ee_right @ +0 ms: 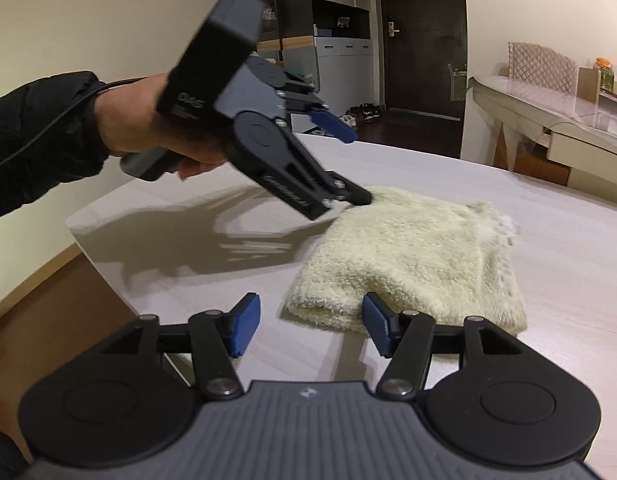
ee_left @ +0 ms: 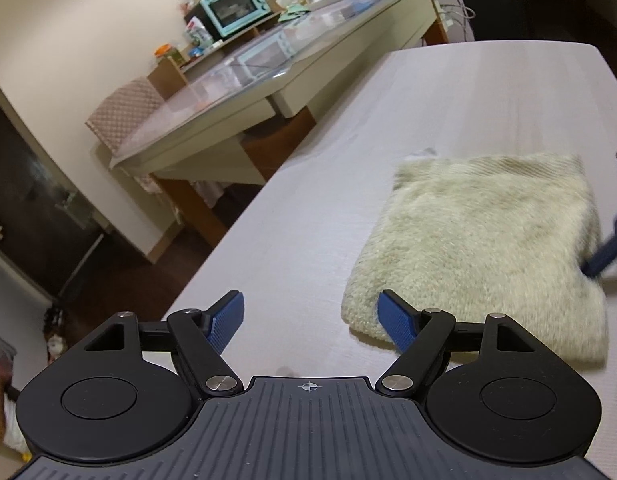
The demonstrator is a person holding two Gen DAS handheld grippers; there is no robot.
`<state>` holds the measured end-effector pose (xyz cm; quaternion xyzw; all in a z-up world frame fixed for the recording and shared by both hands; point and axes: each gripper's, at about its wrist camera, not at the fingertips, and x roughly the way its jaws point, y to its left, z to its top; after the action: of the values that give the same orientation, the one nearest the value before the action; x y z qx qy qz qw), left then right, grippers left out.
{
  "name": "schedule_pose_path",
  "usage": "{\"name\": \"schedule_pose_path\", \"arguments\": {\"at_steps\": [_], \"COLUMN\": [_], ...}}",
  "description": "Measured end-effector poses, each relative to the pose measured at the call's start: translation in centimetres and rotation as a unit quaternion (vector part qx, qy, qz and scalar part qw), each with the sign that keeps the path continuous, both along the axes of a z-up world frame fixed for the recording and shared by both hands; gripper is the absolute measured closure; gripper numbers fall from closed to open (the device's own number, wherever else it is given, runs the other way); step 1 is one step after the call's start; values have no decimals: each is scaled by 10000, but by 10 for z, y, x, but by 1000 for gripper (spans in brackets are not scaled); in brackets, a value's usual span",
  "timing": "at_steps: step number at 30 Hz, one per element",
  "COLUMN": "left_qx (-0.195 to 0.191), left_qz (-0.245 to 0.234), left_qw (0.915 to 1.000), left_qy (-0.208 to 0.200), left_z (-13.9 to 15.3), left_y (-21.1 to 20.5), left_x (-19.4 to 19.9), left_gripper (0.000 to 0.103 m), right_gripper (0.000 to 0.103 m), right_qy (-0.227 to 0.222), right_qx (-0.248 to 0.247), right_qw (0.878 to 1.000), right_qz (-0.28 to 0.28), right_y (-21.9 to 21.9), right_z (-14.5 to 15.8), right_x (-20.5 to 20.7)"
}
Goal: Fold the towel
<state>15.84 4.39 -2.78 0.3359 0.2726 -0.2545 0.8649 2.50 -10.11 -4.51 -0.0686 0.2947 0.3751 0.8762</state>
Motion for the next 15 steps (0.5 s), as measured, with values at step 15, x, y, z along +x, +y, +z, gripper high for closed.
{"name": "schedule_pose_path", "arguments": {"at_steps": [15], "left_qx": [-1145], "left_qz": [1161], "left_qw": [9864], "left_qy": [210], "left_z": [21], "left_y": [21], "left_x": [-40], "left_gripper": [10], "right_gripper": [27], "right_qy": [14], "right_qx": [72], "right_qw": [9980], "right_qz": [-633], "right_y": [-59], "right_z": [14], "right_x": [-25]}}
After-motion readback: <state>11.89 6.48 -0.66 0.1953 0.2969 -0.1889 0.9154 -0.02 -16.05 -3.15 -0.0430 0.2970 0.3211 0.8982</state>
